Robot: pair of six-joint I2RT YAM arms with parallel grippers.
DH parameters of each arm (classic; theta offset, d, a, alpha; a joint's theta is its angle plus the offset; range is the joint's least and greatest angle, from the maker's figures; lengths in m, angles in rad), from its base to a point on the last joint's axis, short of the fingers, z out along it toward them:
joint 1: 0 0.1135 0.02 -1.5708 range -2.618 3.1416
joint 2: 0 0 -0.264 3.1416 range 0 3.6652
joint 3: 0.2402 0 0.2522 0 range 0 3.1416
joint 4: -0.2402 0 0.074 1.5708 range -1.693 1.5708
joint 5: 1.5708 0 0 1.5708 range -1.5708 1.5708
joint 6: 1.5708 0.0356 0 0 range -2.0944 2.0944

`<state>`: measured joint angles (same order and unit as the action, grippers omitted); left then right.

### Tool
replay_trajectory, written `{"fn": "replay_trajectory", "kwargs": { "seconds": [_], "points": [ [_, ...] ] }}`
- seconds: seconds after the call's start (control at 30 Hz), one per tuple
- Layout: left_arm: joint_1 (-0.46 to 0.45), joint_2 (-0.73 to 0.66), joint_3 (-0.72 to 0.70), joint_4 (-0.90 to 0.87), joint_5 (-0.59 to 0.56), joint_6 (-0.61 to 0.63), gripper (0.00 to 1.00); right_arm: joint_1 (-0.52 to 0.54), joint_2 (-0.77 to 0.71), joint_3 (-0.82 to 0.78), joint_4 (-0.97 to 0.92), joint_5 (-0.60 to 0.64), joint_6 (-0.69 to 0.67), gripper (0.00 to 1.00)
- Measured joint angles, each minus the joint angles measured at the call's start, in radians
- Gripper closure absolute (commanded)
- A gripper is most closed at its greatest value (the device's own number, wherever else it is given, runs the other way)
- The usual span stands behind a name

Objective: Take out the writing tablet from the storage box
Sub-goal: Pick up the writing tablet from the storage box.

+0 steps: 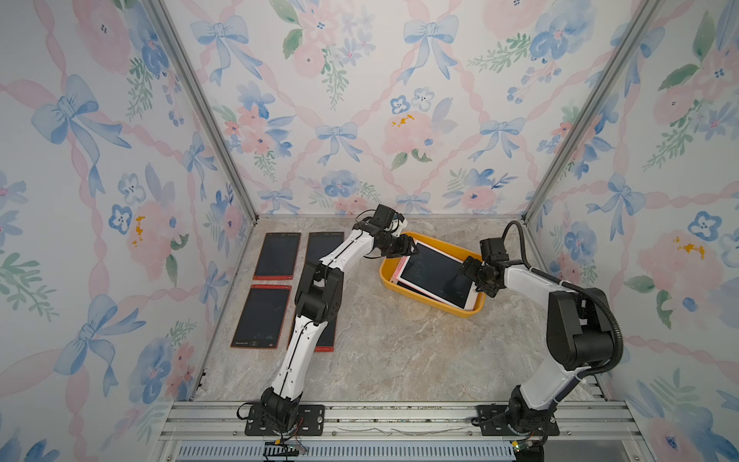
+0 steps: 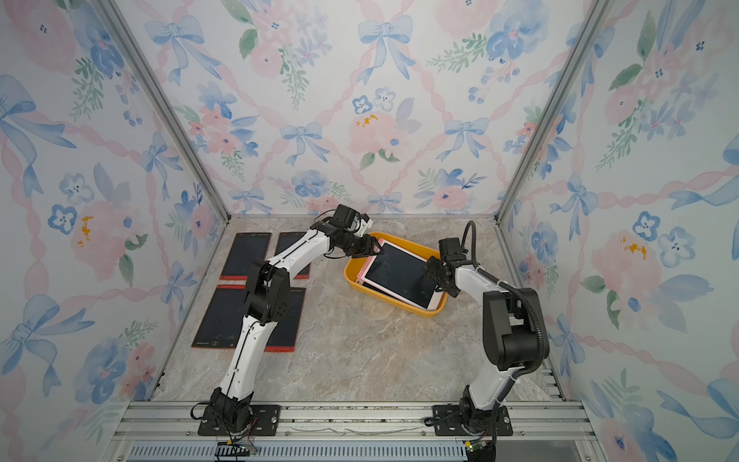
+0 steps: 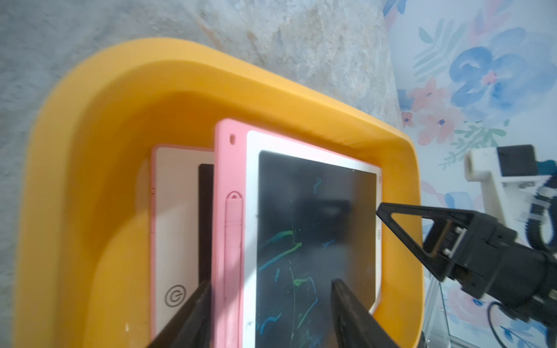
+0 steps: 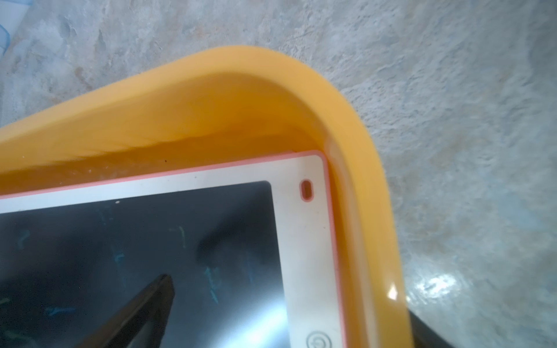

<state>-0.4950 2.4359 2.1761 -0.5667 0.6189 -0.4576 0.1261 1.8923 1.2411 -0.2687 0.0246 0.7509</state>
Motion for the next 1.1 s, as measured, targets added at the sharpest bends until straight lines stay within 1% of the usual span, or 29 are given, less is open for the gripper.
{"fn": "replay_trajectory", "kwargs": {
  "seconds": [0.07, 0.13, 0.3, 0.4, 0.43, 0.6, 0.73, 0.9, 1.0, 1.1],
  "points": [
    [-0.02, 0.0, 0.011, -0.001, 0.06, 0.001, 0.43, 0.003, 0.0, 0.0, 0.048, -0.028, 0.013, 0.03],
    [-0.035, -0.005, 0.023, -0.008, 0.086, -0.002, 0.44, 0.001, -0.003, -0.003, 0.065, -0.024, 0.018, 0.03],
    [-0.037, -0.029, 0.04, -0.016, 0.15, -0.013, 0.46, -0.008, -0.03, -0.034, 0.107, -0.031, 0.037, 0.03],
    [-0.039, -0.032, 0.053, -0.019, 0.164, -0.017, 0.52, -0.013, -0.055, -0.041, 0.109, -0.032, 0.043, 0.03],
    [-0.04, -0.032, 0.056, -0.019, 0.164, -0.018, 0.56, -0.016, -0.061, -0.041, 0.11, -0.032, 0.045, 0.03],
    [-0.041, -0.032, 0.057, -0.019, 0.155, -0.018, 0.58, -0.024, -0.079, -0.041, 0.116, -0.032, 0.045, 0.03],
    [-0.041, -0.039, 0.052, -0.021, 0.137, -0.022, 0.7, -0.026, -0.082, -0.041, 0.116, -0.037, 0.045, 0.03],
    [-0.041, -0.063, 0.034, -0.025, 0.106, -0.026, 0.79, -0.026, -0.097, -0.041, 0.117, -0.047, 0.042, 0.03],
    [-0.041, -0.071, 0.029, -0.026, 0.089, -0.026, 0.89, -0.026, -0.101, -0.041, 0.117, -0.05, 0.042, 0.03],
    [-0.041, -0.077, 0.025, -0.026, 0.071, -0.037, 0.91, -0.026, -0.106, -0.041, 0.117, -0.055, 0.042, 0.03]
  ]
}}
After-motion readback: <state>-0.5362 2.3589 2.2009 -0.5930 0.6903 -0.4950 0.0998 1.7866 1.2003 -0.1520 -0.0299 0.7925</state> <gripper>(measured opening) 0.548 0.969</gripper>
